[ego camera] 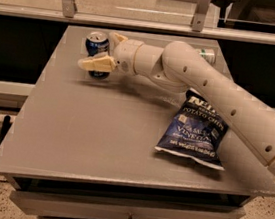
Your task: Knock pepsi can over
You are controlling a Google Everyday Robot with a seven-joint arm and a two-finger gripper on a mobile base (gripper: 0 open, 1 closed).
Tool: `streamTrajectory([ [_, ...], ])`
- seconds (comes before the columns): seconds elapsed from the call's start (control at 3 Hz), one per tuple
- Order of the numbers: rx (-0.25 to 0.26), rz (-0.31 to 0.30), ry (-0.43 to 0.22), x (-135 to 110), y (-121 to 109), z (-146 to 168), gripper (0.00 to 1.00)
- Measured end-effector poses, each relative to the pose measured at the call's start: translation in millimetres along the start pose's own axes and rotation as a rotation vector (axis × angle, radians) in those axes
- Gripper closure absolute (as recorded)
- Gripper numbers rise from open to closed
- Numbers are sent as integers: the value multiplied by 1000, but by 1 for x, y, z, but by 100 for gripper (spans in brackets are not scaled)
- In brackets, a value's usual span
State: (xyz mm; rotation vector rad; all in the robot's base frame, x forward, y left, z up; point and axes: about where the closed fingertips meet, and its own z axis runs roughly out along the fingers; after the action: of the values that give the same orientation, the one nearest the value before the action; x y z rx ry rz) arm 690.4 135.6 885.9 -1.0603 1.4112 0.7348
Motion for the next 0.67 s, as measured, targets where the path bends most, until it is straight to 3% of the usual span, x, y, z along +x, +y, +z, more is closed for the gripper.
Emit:
streamTrajectory([
  [0.33,-23,28,13,-3,3,-4,42],
  [0.67,-58,31,20,-28,7,-17,64],
])
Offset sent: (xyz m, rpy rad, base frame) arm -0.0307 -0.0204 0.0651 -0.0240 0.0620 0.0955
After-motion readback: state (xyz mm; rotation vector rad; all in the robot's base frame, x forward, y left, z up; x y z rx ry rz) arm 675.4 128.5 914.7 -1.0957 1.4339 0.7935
